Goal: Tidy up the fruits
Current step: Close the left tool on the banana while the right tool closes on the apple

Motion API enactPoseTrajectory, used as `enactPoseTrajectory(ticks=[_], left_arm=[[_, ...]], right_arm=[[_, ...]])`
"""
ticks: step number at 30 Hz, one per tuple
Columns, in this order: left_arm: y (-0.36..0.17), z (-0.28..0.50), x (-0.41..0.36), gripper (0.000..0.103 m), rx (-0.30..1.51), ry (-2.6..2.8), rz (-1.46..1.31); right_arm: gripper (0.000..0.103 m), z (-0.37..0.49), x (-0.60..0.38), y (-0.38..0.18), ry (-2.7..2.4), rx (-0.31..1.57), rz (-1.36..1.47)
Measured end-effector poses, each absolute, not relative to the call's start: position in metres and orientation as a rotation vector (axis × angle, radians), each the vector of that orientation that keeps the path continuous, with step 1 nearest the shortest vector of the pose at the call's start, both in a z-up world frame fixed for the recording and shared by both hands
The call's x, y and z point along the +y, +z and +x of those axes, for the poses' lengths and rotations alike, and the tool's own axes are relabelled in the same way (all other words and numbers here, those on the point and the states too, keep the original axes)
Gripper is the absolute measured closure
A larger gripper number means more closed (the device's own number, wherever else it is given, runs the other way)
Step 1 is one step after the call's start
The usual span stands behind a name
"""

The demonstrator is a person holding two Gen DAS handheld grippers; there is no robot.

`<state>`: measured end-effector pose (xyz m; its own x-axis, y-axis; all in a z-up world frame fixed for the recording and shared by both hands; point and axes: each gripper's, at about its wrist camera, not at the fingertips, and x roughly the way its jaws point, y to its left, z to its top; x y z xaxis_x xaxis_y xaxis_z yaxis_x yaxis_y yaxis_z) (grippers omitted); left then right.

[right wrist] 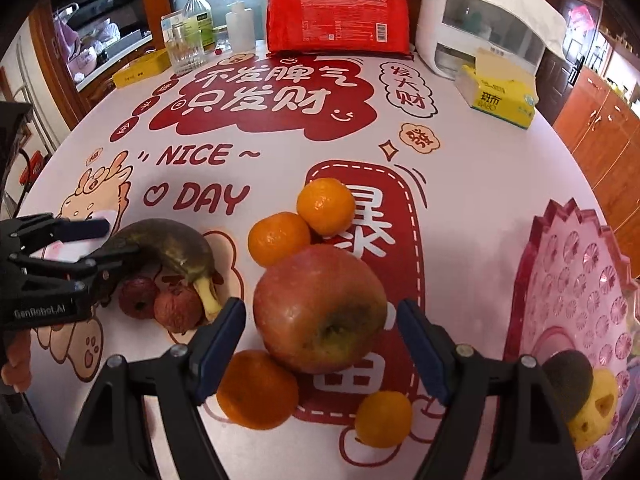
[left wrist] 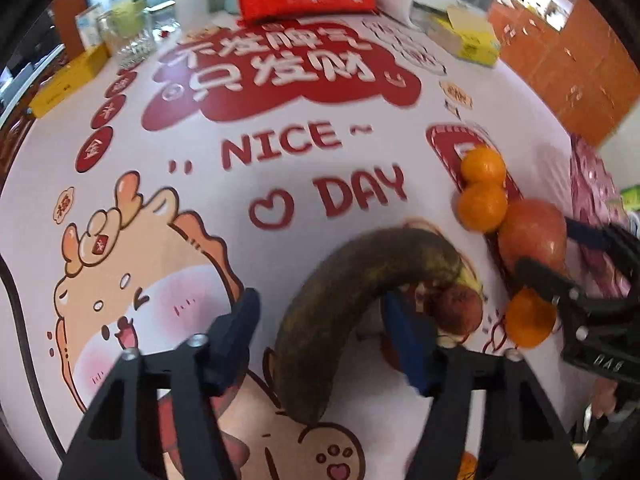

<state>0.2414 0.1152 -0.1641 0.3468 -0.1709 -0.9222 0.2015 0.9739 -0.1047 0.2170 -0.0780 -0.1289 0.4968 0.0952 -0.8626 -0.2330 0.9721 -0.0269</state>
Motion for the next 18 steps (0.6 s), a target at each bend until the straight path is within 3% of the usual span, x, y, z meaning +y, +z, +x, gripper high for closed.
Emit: enactPoseTrajectory(ticks=[1, 6, 7, 10, 12, 18], left_arm=[[-0.167, 0.241, 0.113, 0.052, 1.205, -0.236, 0.073], [-0.167, 0.243, 0.106, 0.054, 1.208, -0.243, 0.138], [-0.167, 0.243, 0.104, 0.06, 1.203, -0.251, 0.142], [-0.166, 0.242, 0.098, 0.065, 1.182, -0.251, 0.161], [-0.166, 0.242, 0.097, 0.066, 1.172, -0.245, 0.159], [-0.165, 0.231, 0.098, 0.072, 1.119, -0.218, 0.121]], right_arm=[[0.025, 0.217, -0.078, -0.129, 0.204, 1.034, -0.148], [0.025, 0.218, -0.076, -0.13, 0.197, 1.03, -0.171], [0.025, 0.218, -0.075, -0.13, 0.191, 1.026, -0.184], [0.025, 0.219, -0.071, -0.133, 0.172, 1.015, -0.227], [0.033, 0.219, -0.067, -0.135, 0.18, 1.004, -0.25], [0.034, 0.215, -0.07, -0.135, 0.178, 0.977, -0.241]])
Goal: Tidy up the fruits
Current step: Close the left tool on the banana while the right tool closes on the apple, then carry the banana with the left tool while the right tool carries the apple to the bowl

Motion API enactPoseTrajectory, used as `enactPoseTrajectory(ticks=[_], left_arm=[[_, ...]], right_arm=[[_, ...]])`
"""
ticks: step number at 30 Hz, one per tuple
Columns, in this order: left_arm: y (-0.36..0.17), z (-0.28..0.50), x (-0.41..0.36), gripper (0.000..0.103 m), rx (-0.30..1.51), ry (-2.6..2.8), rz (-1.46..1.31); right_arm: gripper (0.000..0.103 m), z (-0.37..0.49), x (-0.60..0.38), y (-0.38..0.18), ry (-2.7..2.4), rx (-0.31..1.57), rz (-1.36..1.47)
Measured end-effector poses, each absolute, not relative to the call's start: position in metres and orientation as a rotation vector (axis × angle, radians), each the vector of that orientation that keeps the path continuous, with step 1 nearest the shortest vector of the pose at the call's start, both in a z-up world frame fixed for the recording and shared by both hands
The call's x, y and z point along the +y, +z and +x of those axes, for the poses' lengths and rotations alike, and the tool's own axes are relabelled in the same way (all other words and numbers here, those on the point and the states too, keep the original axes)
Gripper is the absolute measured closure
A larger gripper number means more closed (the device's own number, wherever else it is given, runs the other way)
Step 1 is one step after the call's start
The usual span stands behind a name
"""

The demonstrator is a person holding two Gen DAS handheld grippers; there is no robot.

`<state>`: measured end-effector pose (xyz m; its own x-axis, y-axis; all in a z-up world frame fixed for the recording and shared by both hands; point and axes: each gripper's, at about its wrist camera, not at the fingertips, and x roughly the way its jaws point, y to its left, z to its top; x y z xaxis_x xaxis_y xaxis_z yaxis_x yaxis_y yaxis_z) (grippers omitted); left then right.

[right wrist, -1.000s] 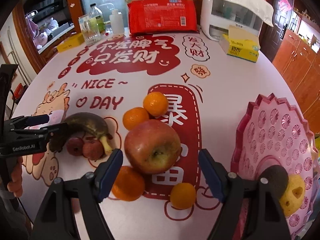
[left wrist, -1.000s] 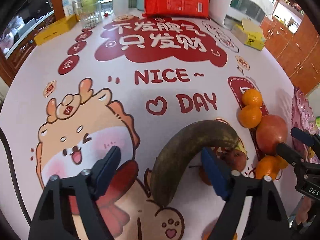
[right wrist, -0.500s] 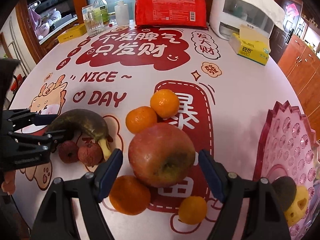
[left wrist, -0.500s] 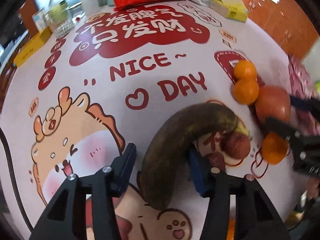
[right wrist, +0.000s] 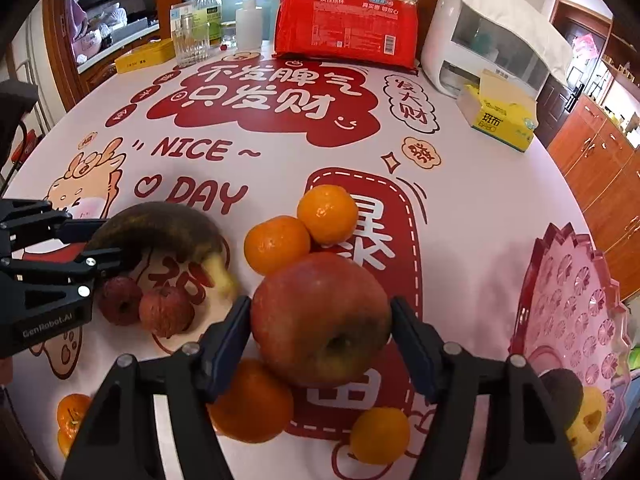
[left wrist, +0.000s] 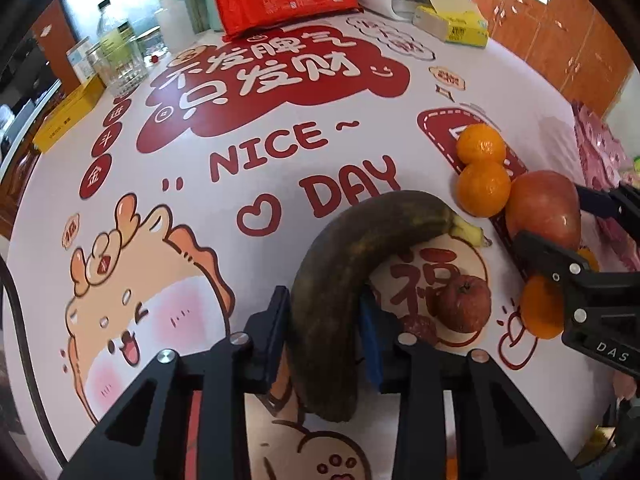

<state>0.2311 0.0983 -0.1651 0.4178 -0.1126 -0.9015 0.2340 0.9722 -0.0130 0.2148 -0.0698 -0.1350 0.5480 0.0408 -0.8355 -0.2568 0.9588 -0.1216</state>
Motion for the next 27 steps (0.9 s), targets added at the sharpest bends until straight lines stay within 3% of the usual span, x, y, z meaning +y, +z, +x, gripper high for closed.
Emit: enactPoseTrajectory(ticks=[12, 27], left_arm=[[-0.14, 0.197, 0.122, 0.073, 0.956, -0.097, -0.02], [-0.012, 0.164, 0.085, 0.073, 0.805, -0.238, -0.106]], right_arm=[[0.034, 0.187, -0.083, -0.11, 0.181, 0.887, -0.169], [0.034, 0.136, -0.147, -0.015, 0.181, 0.699, 0.0]])
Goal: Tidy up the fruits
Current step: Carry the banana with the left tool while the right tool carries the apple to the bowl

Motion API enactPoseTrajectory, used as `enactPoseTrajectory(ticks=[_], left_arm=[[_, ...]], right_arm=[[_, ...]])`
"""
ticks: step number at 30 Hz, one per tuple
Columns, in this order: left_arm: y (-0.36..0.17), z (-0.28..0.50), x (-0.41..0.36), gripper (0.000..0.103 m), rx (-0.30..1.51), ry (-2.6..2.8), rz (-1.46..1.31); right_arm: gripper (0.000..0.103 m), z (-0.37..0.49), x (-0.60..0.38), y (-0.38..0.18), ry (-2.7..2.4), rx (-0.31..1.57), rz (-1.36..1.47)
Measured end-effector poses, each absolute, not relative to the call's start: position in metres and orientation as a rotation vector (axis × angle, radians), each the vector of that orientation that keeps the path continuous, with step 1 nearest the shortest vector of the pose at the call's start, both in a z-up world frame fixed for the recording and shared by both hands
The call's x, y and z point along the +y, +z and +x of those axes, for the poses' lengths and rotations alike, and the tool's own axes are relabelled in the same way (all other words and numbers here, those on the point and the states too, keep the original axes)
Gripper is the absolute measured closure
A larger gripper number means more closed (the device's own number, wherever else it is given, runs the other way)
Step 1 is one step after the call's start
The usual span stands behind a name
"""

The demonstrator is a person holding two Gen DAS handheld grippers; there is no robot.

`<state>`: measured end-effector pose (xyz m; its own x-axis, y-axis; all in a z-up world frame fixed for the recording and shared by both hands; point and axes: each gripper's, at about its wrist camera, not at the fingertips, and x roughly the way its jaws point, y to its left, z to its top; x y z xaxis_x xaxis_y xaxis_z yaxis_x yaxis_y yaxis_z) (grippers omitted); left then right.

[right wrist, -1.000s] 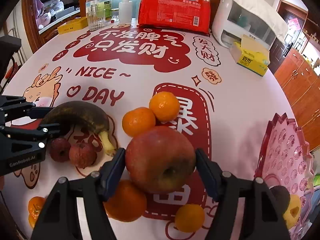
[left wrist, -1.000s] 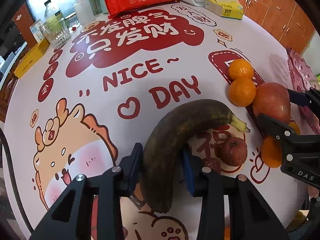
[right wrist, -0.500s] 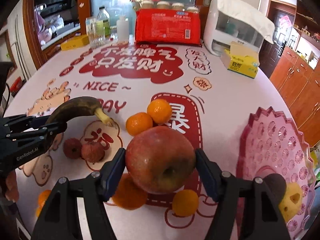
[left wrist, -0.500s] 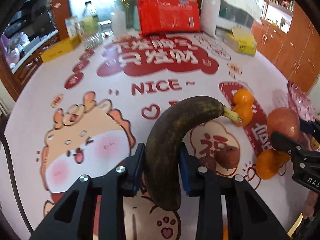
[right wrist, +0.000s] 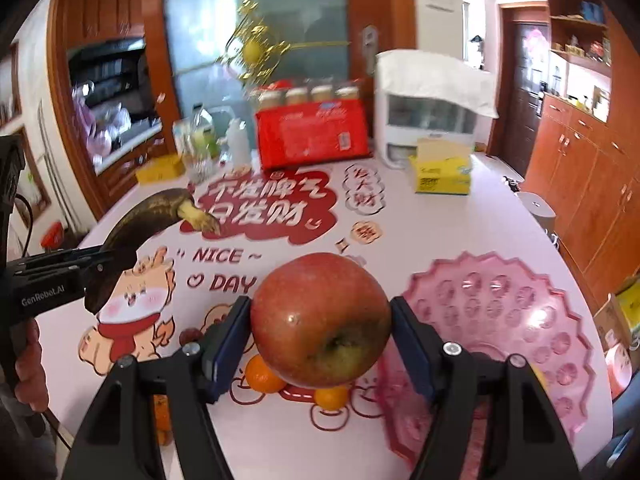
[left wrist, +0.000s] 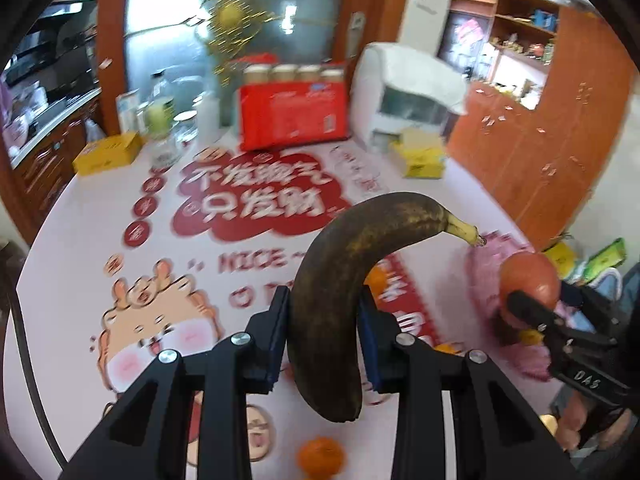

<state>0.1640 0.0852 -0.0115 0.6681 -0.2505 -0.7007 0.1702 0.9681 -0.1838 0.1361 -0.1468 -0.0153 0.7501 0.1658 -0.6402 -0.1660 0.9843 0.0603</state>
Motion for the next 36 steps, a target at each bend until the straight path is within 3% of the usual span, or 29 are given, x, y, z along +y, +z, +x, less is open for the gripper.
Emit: enactPoseTrajectory(ticks=[9, 20, 28, 36], left_arm=[[0.015, 0.168, -0.015, 0.072, 0.777, -0.401, -0.076], [-0.032, 0.201, -0.141, 0.072, 0.859, -0.516, -0.018], [-0.083, 0.23, -0.19, 0.072, 0.958, -0.506, 0.04], [-0.1, 0.237, -0.203, 0.072, 0.982, -0.477, 0.101]], right_arm=[[0.034, 0.11, -0.242, -0.006, 0.005, 0.659, 0.097], [0.034, 0.109, -0.36, -0.042, -0.236, 0.743, 0.18], [0.034, 0.135, -0.373, -0.077, -0.237, 0.821, 0.193], [0.033, 0.161, -0.364, -0.094, -0.225, 0.877, 0.168]])
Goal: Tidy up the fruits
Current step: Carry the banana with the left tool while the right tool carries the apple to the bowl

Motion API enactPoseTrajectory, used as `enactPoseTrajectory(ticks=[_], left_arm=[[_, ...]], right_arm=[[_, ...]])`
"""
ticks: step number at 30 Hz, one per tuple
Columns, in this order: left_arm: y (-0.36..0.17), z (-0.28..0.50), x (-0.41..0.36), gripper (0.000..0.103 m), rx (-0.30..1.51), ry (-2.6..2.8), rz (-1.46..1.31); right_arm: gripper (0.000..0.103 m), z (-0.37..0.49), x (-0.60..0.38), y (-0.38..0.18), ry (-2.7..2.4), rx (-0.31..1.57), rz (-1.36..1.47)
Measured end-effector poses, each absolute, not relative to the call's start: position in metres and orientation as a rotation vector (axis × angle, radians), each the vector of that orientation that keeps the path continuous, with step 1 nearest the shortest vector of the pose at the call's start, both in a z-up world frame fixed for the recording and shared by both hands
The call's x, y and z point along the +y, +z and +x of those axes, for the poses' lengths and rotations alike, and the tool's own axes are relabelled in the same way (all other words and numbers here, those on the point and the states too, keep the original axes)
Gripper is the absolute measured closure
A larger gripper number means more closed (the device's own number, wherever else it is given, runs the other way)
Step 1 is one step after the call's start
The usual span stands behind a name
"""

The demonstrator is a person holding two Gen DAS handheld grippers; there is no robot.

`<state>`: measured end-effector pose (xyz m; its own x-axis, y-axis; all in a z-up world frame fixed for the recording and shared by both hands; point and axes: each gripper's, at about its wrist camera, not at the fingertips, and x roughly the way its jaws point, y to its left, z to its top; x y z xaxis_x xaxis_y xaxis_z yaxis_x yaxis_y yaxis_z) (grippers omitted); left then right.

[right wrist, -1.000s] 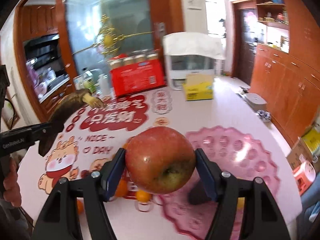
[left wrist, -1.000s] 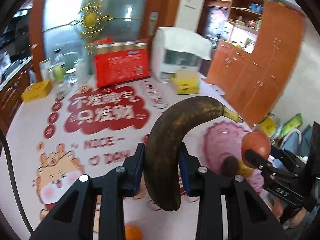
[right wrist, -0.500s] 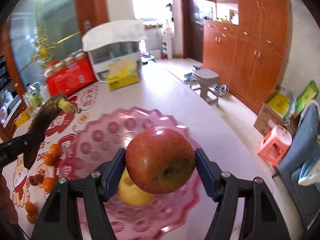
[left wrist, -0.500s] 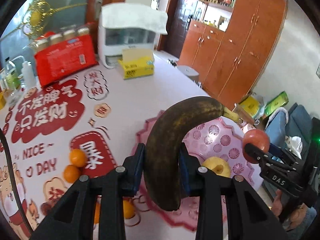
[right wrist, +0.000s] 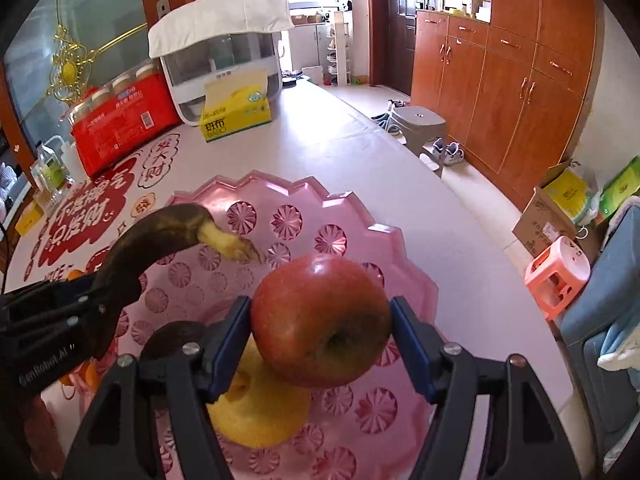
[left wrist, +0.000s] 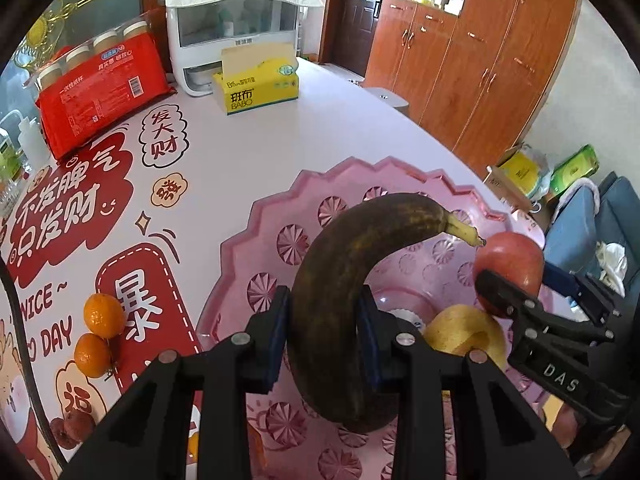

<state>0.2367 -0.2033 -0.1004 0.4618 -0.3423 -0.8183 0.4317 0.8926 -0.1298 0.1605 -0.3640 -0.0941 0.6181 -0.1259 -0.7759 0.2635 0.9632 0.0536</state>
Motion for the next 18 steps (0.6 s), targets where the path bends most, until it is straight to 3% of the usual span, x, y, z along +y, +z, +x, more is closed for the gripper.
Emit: enactPoseTrajectory(ticks=[18], left_arm=[[-0.124, 0.23, -0.209, 0.068, 1.047, -0.439, 0.192]], right_arm=[[0.033, 0.178, -0.363, -0.104, -0.234, 0.952, 0.129]])
